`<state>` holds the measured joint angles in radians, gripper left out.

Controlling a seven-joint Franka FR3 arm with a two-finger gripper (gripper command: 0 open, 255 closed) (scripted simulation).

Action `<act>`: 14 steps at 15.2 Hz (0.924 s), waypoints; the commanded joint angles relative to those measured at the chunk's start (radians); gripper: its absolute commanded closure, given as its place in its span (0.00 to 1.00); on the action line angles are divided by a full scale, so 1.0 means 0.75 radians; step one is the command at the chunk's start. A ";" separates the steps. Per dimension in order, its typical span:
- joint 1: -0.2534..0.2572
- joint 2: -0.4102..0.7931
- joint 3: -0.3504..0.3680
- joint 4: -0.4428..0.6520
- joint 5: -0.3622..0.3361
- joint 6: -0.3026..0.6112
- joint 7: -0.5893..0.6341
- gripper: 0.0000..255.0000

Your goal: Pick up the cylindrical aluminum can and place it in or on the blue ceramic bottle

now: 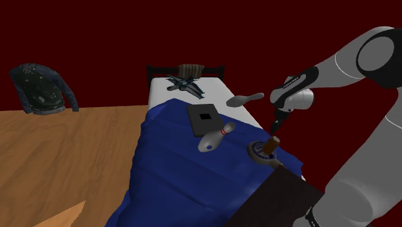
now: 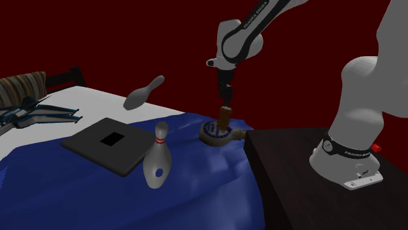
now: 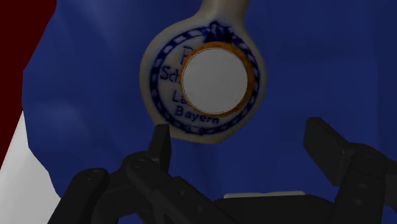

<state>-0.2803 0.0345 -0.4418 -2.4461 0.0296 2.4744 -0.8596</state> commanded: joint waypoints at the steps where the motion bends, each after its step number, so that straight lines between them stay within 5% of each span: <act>1: 0.000 0.000 0.000 0.000 0.000 0.000 0.000 0.00; 6: -0.001 -0.143 -0.001 0.049 -0.091 -0.179 0.066 0.00; 14: -0.002 -0.143 0.000 0.049 -0.091 -0.179 0.066 0.00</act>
